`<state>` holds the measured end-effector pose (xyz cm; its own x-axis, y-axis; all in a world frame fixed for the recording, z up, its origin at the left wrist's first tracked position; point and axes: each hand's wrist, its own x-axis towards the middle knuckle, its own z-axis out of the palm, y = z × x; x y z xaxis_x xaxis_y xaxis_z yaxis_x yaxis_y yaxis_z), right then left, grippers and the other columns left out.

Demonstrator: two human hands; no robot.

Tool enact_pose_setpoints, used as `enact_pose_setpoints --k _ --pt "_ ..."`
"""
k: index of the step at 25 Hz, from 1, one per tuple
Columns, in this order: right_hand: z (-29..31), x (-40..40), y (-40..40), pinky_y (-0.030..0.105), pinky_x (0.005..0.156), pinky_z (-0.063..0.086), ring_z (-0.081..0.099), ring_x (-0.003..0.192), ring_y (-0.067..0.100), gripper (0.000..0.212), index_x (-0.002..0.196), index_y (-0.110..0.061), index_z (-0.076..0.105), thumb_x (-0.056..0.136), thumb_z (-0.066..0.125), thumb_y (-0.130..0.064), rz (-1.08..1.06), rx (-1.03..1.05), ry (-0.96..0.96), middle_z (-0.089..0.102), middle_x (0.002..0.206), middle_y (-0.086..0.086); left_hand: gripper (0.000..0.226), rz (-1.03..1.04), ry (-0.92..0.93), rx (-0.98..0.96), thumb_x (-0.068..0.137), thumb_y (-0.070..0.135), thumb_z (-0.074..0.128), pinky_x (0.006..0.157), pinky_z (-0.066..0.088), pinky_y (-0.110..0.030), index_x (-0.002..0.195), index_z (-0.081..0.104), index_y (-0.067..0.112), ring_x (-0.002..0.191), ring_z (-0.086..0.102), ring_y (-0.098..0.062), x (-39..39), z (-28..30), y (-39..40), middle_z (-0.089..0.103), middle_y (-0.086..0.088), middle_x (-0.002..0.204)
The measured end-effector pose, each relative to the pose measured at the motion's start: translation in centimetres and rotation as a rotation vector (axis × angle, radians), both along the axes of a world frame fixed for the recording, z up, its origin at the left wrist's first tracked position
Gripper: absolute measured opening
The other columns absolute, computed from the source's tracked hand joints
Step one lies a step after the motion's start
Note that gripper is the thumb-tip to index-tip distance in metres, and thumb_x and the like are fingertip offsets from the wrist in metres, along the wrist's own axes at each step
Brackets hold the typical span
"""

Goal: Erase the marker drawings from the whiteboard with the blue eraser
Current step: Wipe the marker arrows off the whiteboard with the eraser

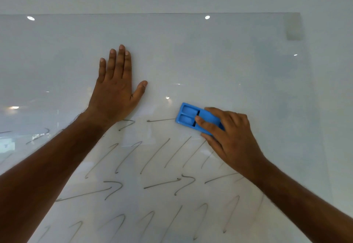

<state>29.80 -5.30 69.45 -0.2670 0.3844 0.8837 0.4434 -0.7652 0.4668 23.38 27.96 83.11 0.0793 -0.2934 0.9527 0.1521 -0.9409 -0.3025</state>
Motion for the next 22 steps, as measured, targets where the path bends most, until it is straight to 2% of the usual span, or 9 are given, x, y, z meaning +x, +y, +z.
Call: enact_pose_setpoints --k 3,6,9,12,16,19,22 --pt "-0.2 0.9 -3.1 0.05 0.088 0.047 0.065 0.11 0.033 0.046 0.149 -0.029 0.048 0.105 0.057 -0.037 -0.059 -0.051 -0.023 0.058 0.147 0.012 0.091 0.005 -0.001 0.001 0.109 0.063 0.021 0.137 0.001 -0.052 0.172 0.007 -0.001 0.169 0.003 -0.039 0.0 -0.1 0.0 0.003 -0.021 0.181" --pt "1.3 1.3 -4.7 0.05 0.087 0.046 0.062 0.111 0.034 0.047 0.152 -0.028 0.044 0.107 0.05 -0.041 -0.087 0.004 -0.005 0.055 0.146 0.013 0.091 0.006 -0.004 -0.003 0.109 0.063 0.021 0.137 0.002 -0.052 0.172 0.007 -0.002 0.169 0.002 -0.039 0.1 -0.1 -0.1 0.003 -0.021 0.181" --pt "3.4 1.1 -3.0 0.052 0.089 0.046 0.059 0.114 0.034 0.045 0.15 -0.027 0.046 0.107 0.05 -0.041 -0.031 0.13 0.032 0.056 0.143 0.013 0.091 0.012 -0.005 -0.003 0.11 0.063 0.021 0.137 0.003 -0.053 0.172 0.007 -0.002 0.169 0.002 -0.039 0.1 -0.1 -0.2 0.003 -0.021 0.181" --pt "4.7 0.1 0.6 0.051 0.089 0.045 0.059 0.115 0.033 0.043 0.145 -0.029 0.055 0.103 0.057 -0.039 0.054 0.162 0.031 0.058 0.143 0.009 0.091 0.012 -0.006 -0.012 0.11 0.062 0.022 0.137 0.004 -0.053 0.172 0.008 -0.002 0.169 0.003 -0.039 0.0 -0.1 -0.2 0.004 -0.021 0.181" --pt "2.2 -0.5 3.0 0.051 0.087 0.048 0.065 0.111 0.032 0.042 0.144 -0.03 0.058 0.103 0.059 -0.04 0.058 0.049 -0.026 0.061 0.144 0.007 0.091 0.012 0.006 -0.01 0.109 0.063 0.022 0.136 0.004 -0.053 0.172 0.009 -0.002 0.169 0.005 -0.039 -0.2 -0.2 -0.2 0.005 -0.021 0.181" --pt "-0.1 -0.3 1.2 0.047 0.089 0.047 0.067 0.111 0.03 0.043 0.145 -0.031 0.053 0.103 0.06 -0.038 0.0 -0.048 -0.054 0.062 0.144 0.009 0.092 0.012 0.015 -0.017 0.109 0.064 0.021 0.136 0.002 -0.052 0.172 0.008 -0.001 0.169 0.004 -0.039 -0.3 -0.2 -0.2 0.004 -0.021 0.181" --pt "0.2 0.2 -1.9 0.046 0.086 0.047 0.069 0.106 0.032 0.039 0.142 -0.031 0.055 0.103 0.059 -0.038 -0.05 -0.068 -0.091 0.064 0.141 0.009 0.092 0.003 0.021 -0.017 0.109 0.065 0.021 0.136 0.001 -0.051 0.172 0.006 -0.001 0.169 0.002 -0.038 -0.2 -0.2 -0.3 0.003 -0.02 0.182"
